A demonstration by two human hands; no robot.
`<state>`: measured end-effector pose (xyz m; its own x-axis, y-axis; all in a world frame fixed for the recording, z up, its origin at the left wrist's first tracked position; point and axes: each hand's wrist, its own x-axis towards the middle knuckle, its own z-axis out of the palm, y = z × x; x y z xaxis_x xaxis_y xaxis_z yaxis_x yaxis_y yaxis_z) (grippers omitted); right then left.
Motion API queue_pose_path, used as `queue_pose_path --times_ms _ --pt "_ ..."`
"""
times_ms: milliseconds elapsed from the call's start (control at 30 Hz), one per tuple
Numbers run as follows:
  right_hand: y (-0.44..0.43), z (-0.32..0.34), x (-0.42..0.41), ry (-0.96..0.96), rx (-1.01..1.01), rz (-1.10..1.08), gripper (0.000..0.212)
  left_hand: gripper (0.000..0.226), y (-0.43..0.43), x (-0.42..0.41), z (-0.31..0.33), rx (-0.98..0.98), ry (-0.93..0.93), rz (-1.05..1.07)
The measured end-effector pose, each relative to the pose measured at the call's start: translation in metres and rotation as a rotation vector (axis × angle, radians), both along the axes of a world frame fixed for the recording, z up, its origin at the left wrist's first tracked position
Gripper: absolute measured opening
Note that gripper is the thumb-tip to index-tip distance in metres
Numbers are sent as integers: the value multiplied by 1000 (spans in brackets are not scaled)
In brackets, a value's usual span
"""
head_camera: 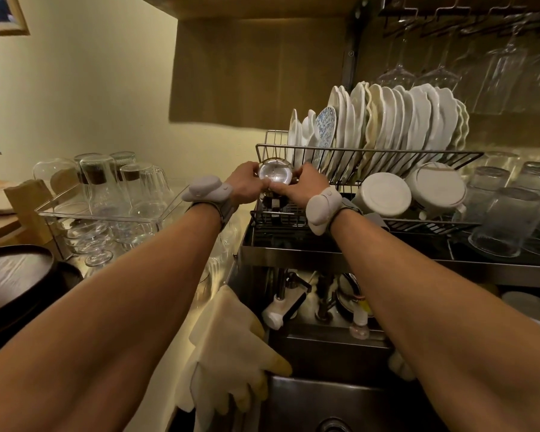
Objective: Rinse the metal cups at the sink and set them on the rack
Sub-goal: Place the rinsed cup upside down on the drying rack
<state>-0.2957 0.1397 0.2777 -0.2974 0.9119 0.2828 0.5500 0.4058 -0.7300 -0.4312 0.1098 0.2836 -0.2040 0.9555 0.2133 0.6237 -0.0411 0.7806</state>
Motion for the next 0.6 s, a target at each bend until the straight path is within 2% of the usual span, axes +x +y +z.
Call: queue_pose_path --times_ms 67,167,300,600 --pt "3 2 -1 6 -33 -25 56 34 -3 1 2 7 11 -2" --pt "7 1 -1 14 -75 -15 46 34 -4 2 3 -13 31 -21" --pt "2 -1 -2 71 -96 25 54 35 -5 7 2 -69 12 1" --pt "-3 0 1 36 -69 51 41 35 -12 11 2 -113 -6 -13"
